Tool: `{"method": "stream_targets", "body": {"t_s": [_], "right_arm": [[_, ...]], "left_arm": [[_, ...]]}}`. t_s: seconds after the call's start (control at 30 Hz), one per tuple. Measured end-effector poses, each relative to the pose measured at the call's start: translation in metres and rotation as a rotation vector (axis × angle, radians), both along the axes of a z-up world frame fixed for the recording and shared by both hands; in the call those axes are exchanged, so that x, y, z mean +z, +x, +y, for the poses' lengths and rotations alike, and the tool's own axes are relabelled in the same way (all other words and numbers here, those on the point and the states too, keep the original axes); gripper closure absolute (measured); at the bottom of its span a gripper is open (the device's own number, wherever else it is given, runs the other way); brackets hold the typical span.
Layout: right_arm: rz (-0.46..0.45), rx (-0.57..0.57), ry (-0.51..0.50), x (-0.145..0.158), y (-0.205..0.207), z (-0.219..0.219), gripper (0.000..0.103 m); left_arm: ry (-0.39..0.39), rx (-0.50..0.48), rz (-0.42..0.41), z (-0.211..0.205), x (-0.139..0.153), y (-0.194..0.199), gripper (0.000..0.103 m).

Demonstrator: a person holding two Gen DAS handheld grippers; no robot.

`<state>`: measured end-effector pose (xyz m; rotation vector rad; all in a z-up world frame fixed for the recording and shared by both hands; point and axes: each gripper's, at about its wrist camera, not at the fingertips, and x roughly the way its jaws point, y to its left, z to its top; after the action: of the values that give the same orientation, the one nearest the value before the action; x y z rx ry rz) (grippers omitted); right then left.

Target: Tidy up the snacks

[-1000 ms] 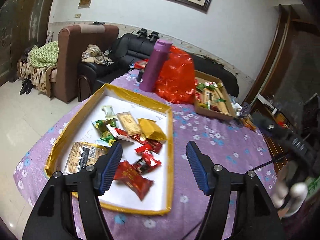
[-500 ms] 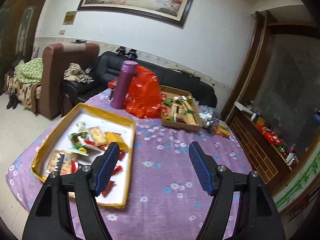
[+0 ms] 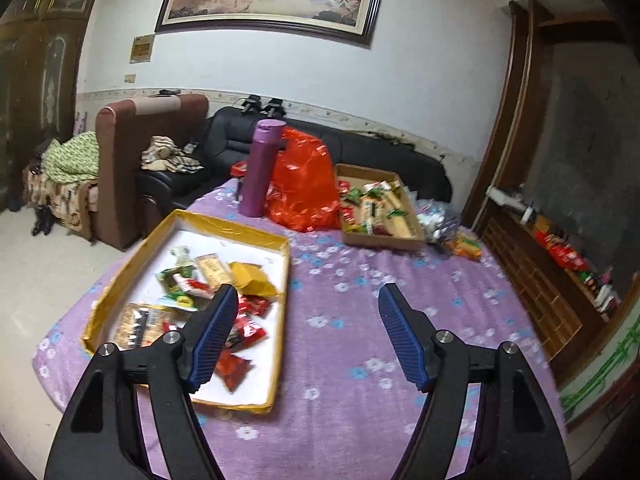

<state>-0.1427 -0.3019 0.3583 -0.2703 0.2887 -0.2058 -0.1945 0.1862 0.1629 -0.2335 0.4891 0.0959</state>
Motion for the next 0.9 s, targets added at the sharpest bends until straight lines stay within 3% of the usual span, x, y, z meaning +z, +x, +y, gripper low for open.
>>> {"method": "stream_targets", "body": {"t_s": [0.13,0.23,0.33,0.47,0.73,0.9], "right_arm": [[0.125,0.246,0.05,-0.08,0.043,0.085,0.039],[0.23,0.409,0.106,-0.139,0.07,0.15,0.042],[0.296,0.54,0.132,-0.189,0.074,0.225,0.042],[0.397,0.689,0.22,-0.237,0.075,0.291,0.042],[0.532,0.806,0.299,-0.286,0.065,0.374,0.042],[0.551,0.825,0.325,-0.293,0.057,0.386,0.041]], "left_arm": [[0.06,0.045,0.038,0.008,-0.014,0.0,0.03],[0.062,0.076,0.064,0.019,-0.025,0.001,0.03],[0.048,0.097,0.096,0.027,-0.036,0.006,0.03],[0.079,0.135,0.119,0.03,-0.049,0.011,0.03],[0.168,0.186,0.157,0.033,-0.069,0.019,0.03],[0.21,0.22,0.186,0.04,-0.078,0.02,0.03]]}}
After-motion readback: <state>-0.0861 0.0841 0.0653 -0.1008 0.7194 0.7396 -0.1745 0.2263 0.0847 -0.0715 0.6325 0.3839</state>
